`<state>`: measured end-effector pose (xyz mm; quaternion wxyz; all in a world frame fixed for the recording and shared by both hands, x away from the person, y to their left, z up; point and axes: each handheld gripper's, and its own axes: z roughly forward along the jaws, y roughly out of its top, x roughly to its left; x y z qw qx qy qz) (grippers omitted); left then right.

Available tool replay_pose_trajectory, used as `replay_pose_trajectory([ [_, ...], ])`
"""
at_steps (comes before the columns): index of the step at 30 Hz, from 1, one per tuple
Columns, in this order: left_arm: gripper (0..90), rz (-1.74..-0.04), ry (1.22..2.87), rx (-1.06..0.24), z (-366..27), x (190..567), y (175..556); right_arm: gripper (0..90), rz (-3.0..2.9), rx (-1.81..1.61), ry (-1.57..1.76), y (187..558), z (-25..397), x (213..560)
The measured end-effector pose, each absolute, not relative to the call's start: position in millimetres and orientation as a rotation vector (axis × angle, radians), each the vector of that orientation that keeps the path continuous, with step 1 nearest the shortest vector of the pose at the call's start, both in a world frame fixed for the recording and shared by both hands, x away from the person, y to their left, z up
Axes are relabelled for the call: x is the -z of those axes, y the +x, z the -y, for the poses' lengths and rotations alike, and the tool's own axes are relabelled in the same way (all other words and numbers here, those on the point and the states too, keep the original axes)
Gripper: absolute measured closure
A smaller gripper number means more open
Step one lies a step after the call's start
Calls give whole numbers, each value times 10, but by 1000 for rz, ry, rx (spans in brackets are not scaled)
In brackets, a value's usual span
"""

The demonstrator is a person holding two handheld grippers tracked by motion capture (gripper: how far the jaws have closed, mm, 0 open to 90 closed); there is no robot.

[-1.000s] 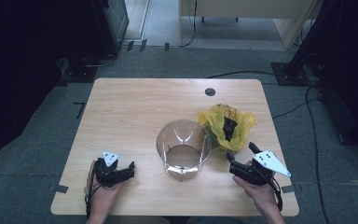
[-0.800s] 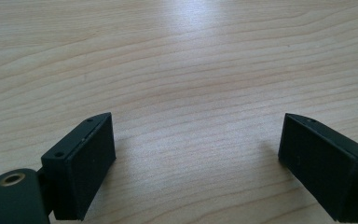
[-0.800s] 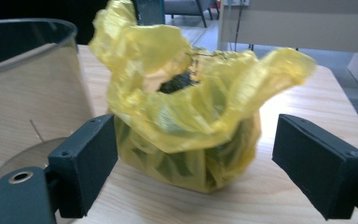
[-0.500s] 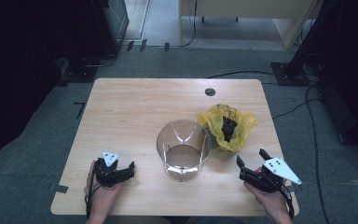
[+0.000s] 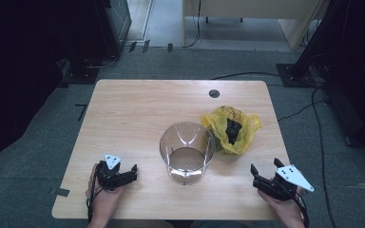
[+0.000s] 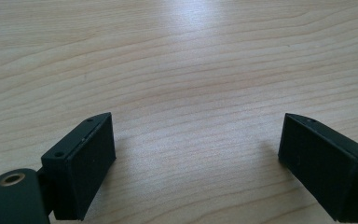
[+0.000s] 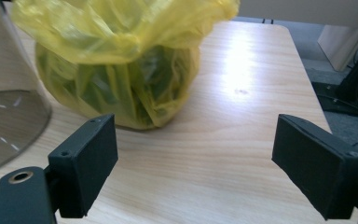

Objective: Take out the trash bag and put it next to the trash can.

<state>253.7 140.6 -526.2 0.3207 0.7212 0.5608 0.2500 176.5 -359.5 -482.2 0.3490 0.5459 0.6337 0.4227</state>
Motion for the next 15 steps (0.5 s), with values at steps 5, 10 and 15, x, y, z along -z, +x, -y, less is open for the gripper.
replay_pose_trajectory([
  [5,103,-1474,1895,-657,-1406,5262,2536,143,-1648,-1066,1434,1732,3682,4876],
  [10,103,-1474,1895,-657,-1406,5262,2537,143,-1647,-1040,1460,1707,3772,4927],
  [15,103,-1474,1895,-657,-1406,5262,2537,143,-1640,-1011,1509,1715,3861,4985],
])
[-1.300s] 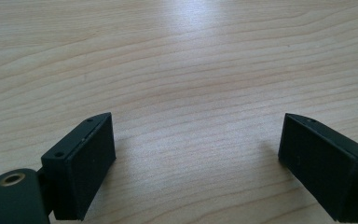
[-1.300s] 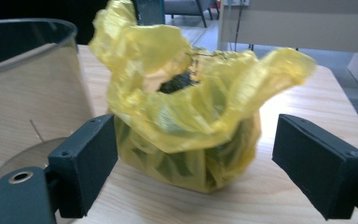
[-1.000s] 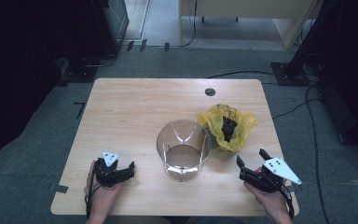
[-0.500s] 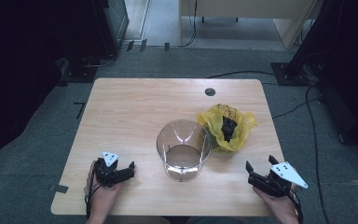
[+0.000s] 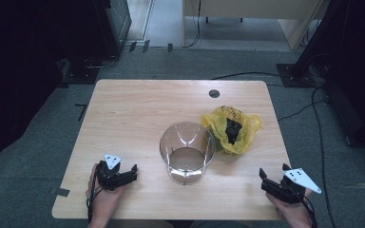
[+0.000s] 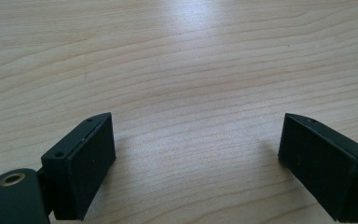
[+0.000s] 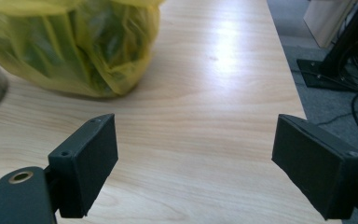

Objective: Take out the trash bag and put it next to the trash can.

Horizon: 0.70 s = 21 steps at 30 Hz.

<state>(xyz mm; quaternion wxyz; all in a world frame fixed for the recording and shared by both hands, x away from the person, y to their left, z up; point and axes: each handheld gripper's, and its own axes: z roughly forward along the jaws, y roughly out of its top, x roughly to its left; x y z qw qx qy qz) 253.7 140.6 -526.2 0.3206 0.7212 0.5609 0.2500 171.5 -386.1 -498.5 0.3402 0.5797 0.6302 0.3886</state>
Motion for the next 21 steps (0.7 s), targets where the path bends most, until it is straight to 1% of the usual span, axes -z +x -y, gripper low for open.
replay_pose_trajectory([
  [6,103,-1474,1895,-657,-1406,5262,2537,144,-1650,-928,1572,1758,3961,5101],
  [14,103,-1474,1895,-657,-1406,5262,2536,143,-1676,-835,1738,1855,4042,5210],
  [21,103,-1474,1895,-657,-1406,5262,2537,144,-1673,-817,1760,1870,4052,5221],
])
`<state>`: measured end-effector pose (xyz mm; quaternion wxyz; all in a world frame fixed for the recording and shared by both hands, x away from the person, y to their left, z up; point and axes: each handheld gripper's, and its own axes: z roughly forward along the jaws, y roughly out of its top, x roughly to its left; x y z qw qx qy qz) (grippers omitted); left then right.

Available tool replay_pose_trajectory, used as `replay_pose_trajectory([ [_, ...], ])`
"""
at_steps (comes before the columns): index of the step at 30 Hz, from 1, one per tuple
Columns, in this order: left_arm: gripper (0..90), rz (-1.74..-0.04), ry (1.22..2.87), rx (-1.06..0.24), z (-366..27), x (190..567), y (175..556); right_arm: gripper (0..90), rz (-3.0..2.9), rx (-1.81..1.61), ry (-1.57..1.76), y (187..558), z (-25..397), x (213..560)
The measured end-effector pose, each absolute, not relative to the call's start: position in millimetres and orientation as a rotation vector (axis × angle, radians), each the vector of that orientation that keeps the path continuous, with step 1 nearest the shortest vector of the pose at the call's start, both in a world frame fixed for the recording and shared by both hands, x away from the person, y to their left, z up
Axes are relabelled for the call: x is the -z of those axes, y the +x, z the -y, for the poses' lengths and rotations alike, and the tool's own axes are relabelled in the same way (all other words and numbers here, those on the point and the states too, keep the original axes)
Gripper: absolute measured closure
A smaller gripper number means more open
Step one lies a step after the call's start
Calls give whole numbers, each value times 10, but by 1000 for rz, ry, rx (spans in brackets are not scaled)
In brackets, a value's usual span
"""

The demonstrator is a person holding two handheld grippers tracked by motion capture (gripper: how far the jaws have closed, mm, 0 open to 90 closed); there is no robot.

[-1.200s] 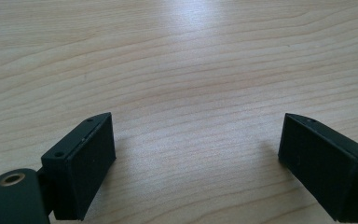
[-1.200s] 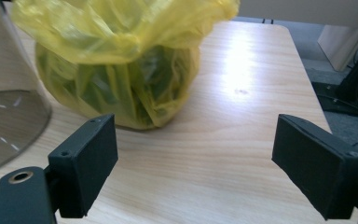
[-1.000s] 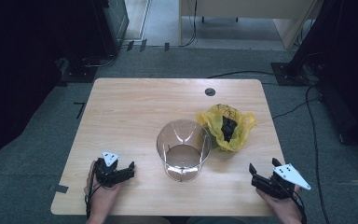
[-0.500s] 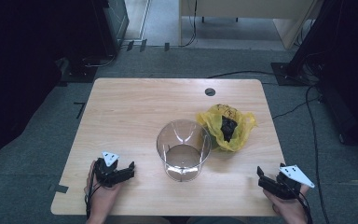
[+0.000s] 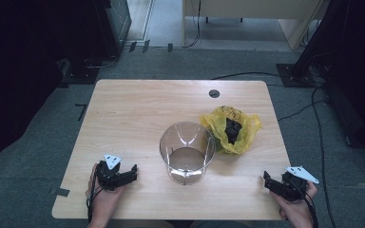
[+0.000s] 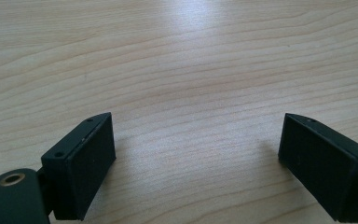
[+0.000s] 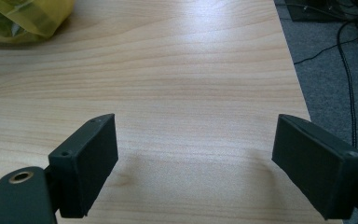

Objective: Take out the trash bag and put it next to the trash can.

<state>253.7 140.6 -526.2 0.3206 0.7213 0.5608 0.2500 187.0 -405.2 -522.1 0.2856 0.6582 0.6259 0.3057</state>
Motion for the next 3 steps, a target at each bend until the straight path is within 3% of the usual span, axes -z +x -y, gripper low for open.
replay_pose_trajectory([
  [3,102,-1474,1895,-657,-1406,5262,2536,143,-1675,-810,1757,1870,4042,5223],
])
